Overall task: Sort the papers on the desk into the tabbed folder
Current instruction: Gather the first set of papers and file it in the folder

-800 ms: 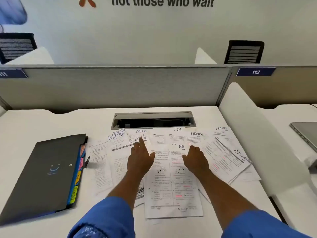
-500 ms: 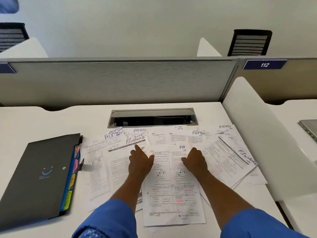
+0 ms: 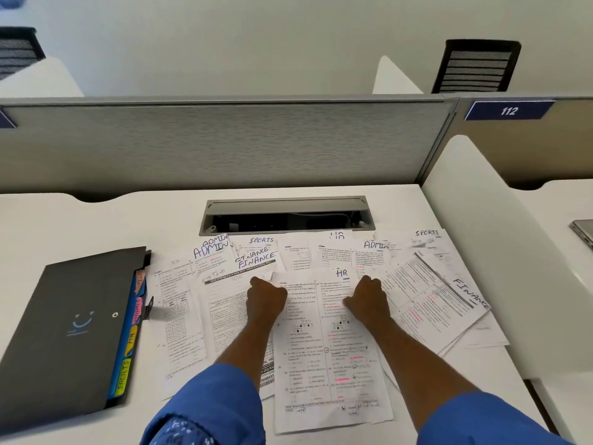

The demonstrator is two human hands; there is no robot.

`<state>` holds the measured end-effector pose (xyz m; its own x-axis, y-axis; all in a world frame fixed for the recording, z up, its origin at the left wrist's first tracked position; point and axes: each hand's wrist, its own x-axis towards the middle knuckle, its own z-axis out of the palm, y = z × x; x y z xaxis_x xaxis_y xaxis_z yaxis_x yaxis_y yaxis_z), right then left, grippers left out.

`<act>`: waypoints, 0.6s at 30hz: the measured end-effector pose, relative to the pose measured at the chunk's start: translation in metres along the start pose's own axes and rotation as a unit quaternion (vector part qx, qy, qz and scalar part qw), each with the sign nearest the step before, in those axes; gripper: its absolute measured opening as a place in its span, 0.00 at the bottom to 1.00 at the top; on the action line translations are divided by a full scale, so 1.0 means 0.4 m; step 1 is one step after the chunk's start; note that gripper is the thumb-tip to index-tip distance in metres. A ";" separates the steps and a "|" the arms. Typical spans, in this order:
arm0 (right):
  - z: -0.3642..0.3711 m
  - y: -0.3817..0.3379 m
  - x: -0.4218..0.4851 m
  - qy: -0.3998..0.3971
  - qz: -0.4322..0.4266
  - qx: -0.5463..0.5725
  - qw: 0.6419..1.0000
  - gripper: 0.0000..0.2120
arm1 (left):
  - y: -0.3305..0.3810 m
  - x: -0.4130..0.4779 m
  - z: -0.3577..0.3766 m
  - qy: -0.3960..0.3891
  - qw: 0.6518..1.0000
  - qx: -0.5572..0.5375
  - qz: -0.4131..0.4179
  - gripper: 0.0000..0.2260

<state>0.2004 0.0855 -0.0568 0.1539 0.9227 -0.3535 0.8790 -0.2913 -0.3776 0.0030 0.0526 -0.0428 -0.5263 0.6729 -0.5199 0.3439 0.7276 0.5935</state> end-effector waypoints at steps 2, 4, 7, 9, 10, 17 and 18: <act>0.003 0.002 0.004 -0.001 0.000 0.001 1.000 0.24 | -0.003 0.001 -0.002 -0.001 1.000 -0.006 0.017 0.22; 0.005 0.005 0.007 0.002 -0.003 0.002 1.000 0.24 | -0.007 0.006 -0.003 -0.003 1.000 -0.002 0.030 0.17; 0.009 0.008 0.013 0.007 -0.006 0.012 1.000 0.23 | -0.012 0.012 -0.003 -0.013 0.999 -0.011 0.032 0.12; 0.011 0.007 0.019 0.012 -0.009 0.028 0.999 0.23 | -0.011 0.014 -0.005 -0.020 0.999 -0.027 0.039 0.10; 0.009 0.005 0.022 0.017 -0.009 0.042 0.999 0.23 | -0.007 0.012 -0.008 -0.023 0.998 -0.035 0.042 0.07; -0.042 -0.041 0.053 -0.016 0.028 0.215 0.976 0.17 | 0.024 0.038 -0.042 -0.054 0.984 -0.157 0.064 0.05; -0.056 -0.053 0.055 -0.019 0.028 0.235 0.971 0.14 | 0.034 0.033 -0.051 -0.062 0.978 -0.187 0.064 0.04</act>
<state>0.1954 0.1174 -0.0375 0.1719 0.8944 -0.4129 0.5651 -0.4328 -0.7024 -0.0152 0.0688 -0.0290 -0.3910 0.7835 -0.4829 0.0807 0.5519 0.8300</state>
